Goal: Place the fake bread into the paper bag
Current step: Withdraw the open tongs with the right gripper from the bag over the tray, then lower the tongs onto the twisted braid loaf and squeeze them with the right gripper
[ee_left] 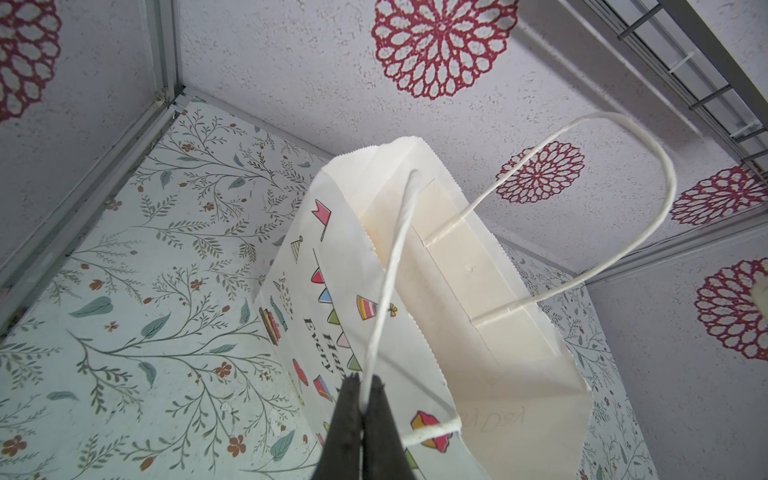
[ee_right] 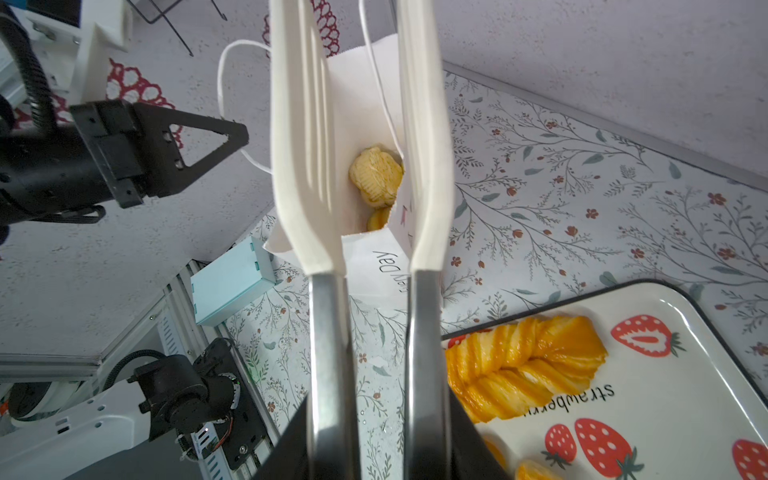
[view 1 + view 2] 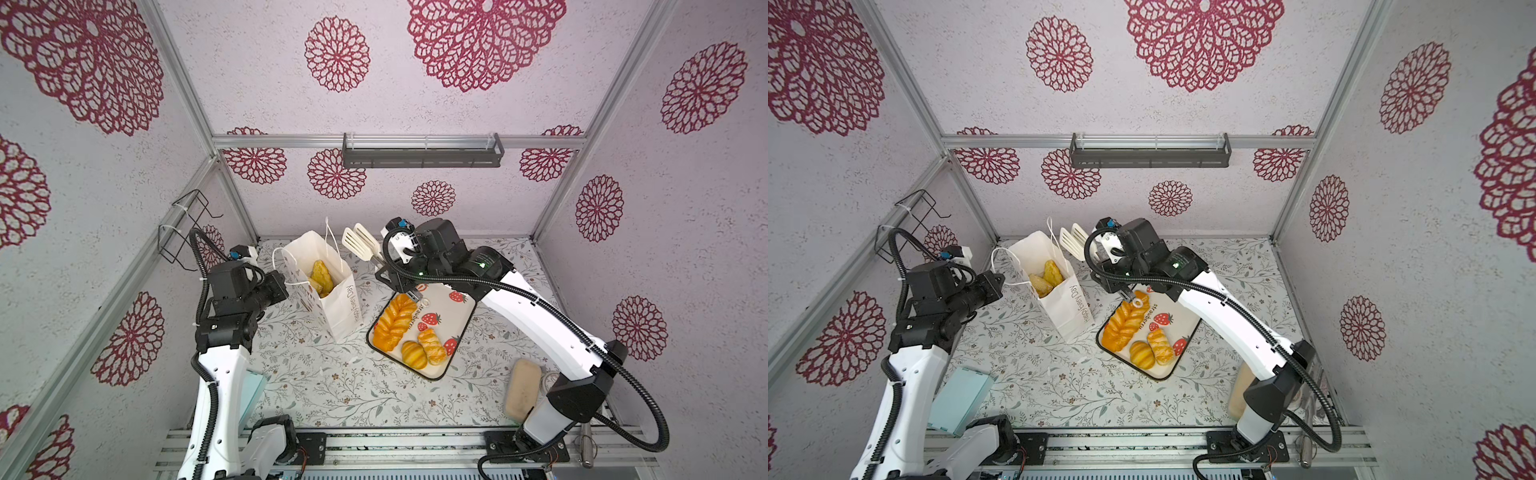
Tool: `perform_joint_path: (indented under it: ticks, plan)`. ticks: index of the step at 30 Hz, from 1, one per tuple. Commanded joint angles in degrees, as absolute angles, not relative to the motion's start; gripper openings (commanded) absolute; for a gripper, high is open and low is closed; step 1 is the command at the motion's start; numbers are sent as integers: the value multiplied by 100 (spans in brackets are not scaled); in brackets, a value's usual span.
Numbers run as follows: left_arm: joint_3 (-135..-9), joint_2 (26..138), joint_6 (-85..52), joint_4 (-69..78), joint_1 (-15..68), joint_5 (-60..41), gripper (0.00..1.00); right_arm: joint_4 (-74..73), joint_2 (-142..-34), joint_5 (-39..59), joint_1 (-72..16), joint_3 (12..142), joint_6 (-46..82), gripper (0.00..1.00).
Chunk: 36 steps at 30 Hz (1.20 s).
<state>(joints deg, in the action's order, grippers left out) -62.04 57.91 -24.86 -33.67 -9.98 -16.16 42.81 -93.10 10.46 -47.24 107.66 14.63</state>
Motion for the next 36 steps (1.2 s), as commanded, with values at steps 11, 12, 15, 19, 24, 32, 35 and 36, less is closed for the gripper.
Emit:
perform_joint_path:
  ticks: [11,12,15,19,24,32,35,36]
  plan:
    - [-6187,5815,-2529,-3208,-1035,-1657,0,4002,-8126,972,-3961,9427,2027,40]
    - [-6184,5826,-2532,-3201,-1030,-1672,0,4016,-8073,1028,-3905,9324,2073,40]
    - [-6196,5832,-2544,-3188,-1037,-1695,0,3973,-7958,1164,-3795,8993,2233,40]
    - [-6196,5834,-2537,-3208,-1034,-1679,0,3943,-7920,1196,-3762,8660,2426,40]
    - [-6192,5845,-2541,-3194,-1035,-1706,0,3756,-7866,1289,-3659,8240,2726,44]
    - [-6187,5833,-2534,-3208,-1028,-1706,0,3631,-7978,1479,-3501,7688,3011,47]
    - [-6175,5828,-2532,-3217,-1031,-1706,0,3565,-8009,1556,-3412,7422,3114,48]
    - [-6177,5830,-2533,-3212,-1028,-1712,0,3523,-8008,1594,-3385,7327,3145,48]
